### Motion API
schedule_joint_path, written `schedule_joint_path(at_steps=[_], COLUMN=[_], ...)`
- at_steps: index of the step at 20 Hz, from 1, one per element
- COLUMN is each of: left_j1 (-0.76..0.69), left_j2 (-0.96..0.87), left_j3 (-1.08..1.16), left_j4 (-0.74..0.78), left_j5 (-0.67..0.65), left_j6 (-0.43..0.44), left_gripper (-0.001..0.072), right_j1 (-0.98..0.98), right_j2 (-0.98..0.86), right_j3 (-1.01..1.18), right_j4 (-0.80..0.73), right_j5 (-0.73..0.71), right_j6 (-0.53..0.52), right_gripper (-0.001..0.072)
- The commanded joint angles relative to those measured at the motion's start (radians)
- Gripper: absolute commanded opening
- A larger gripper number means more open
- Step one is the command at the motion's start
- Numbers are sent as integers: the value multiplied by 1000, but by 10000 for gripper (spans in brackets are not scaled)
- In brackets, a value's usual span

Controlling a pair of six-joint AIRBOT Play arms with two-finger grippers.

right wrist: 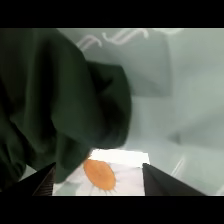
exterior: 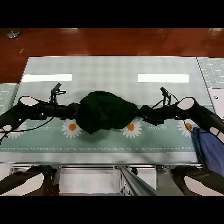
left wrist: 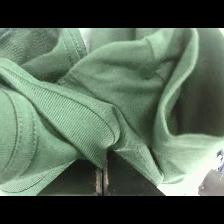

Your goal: Fold the shirts.

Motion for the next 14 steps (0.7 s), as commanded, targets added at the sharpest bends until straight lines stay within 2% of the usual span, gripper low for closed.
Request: schedule_joint_path(at_steps=[1,6,7,8,9,10,14], left_j1=[-2,-2,-2,-1,5,16,127], left_j2=[-2,-2,-2,-2,-2,3,100], left_j3=[11,15,15,16,21,34,173], left_j4=[1,1,1,1,1,3,2], left_j5=[4,4,6,8,3,-4,-42], left_j6=[10,10,10,10,29,32,23], left_gripper=[15,16,16,16,15,15,14], right_j1=[10,39,58,72,77,76,-1], right_j2=[-82,-198,-224,-246,-264,-266,-212], right_j3=[61,162,191,214,239,262,519], right_j4=[46,101,100,100,97,89,-82], right_j5=[-4,-5,-5,-5,4,13,169], right_j6=[-8,-32,-32,-32,-40,-59,-43], right_gripper=[618,618,582,409,62,32,31])
